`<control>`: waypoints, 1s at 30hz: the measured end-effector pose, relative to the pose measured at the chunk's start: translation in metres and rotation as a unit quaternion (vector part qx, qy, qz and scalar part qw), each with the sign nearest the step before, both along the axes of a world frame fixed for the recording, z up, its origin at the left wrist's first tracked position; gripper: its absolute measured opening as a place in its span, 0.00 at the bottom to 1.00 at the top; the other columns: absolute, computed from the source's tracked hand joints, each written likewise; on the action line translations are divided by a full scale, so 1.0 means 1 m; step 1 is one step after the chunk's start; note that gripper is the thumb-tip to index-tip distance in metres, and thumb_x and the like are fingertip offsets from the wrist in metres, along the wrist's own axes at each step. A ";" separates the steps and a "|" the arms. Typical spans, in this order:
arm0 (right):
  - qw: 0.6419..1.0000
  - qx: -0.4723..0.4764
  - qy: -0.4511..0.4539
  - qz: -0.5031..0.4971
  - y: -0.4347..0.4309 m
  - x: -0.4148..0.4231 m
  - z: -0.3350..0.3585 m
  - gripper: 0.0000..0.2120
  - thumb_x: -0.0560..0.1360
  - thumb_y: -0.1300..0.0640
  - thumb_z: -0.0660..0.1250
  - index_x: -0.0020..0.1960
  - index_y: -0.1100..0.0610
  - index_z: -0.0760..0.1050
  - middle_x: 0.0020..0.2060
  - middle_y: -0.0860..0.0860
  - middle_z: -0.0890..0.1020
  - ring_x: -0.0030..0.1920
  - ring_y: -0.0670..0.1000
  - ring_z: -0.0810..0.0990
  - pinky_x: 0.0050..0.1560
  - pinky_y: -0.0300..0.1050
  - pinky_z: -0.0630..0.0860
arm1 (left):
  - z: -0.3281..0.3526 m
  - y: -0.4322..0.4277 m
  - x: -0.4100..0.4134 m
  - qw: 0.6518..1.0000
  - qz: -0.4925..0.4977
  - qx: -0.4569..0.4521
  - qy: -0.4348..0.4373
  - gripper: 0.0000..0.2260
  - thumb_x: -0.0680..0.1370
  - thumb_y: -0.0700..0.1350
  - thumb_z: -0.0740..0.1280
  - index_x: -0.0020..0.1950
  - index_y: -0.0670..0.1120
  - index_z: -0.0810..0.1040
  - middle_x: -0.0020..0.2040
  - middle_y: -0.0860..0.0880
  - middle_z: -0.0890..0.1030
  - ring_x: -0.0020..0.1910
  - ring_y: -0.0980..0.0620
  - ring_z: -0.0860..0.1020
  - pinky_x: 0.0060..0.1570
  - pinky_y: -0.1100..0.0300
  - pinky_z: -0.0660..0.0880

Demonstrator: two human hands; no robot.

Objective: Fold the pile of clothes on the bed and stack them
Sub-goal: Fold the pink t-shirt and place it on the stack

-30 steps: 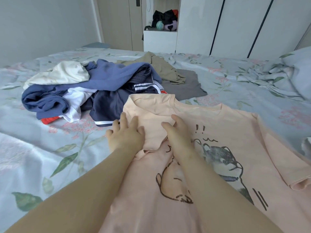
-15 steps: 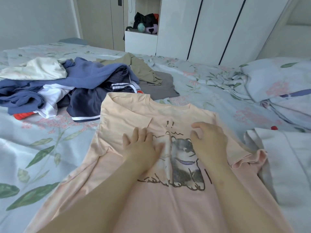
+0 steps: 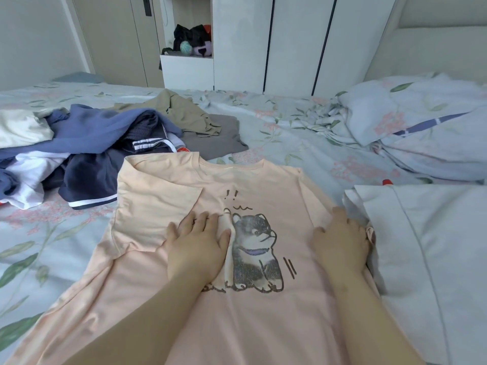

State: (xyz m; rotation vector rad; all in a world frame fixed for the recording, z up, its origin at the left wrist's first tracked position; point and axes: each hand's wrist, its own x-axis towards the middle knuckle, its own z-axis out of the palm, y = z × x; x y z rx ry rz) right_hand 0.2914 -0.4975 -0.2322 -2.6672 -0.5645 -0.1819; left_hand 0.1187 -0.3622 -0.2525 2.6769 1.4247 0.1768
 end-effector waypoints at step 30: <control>0.983 -0.150 0.007 0.102 0.003 0.032 0.022 0.14 0.76 0.65 0.56 0.60 0.58 0.70 0.59 0.56 0.72 0.62 0.58 0.71 0.55 0.48 0.71 | -0.006 0.002 -0.002 0.998 -0.002 0.009 -0.064 0.40 0.66 0.62 0.28 0.73 0.60 0.59 0.74 0.61 0.60 0.75 0.56 0.52 0.71 0.47 0.46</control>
